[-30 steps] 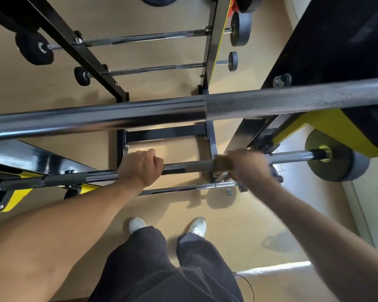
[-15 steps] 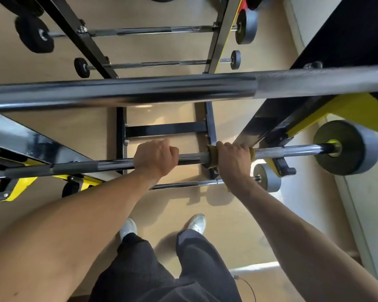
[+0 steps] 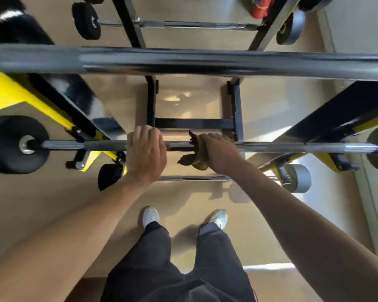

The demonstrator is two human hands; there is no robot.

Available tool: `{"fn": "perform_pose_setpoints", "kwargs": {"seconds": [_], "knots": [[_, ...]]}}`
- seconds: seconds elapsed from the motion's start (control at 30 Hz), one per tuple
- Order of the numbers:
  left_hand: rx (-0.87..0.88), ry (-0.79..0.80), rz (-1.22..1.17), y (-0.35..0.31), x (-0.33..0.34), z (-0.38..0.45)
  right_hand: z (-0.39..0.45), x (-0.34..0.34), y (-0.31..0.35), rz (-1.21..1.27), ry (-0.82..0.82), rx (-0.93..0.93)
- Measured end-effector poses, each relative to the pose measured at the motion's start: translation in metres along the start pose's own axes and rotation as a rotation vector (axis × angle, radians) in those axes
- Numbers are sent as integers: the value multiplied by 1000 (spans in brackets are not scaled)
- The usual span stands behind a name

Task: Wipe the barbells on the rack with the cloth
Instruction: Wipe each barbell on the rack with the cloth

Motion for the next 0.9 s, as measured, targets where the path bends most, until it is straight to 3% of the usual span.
{"fn": "perform_pose_setpoints", "kwargs": {"seconds": [0.13, 0.27, 0.5, 0.6, 0.67, 0.8, 0.9], "knots": [[-125, -31, 18, 91, -8, -29, 35, 44, 72, -66, 103, -69], [-214, -60, -6, 159, -10, -50, 77, 86, 140, -188, 80, -106], [-448, -12, -140, 220, 11, -47, 125, 148, 230, -218, 90, -234], [-435, 95, -86, 221, 29, -32, 107, 130, 206, -226, 88, -225], [-413, 160, -38, 220, 37, -29, 90, 107, 159, -296, 127, -99], [-407, 85, -23, 220, 36, -32, 53, 48, 63, -443, 133, 194], [-412, 33, -31, 219, 35, -33, 62, 53, 71, -479, 134, 206]]}}
Point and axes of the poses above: each hand's wrist, its own z-axis towards the middle knuckle, its own x-axis out of the palm, y = z × x, the point moved 9 cm from there along z, towards the middle knuckle, and after that the axes turned 14 degrees about z, right-handed, at the moved point
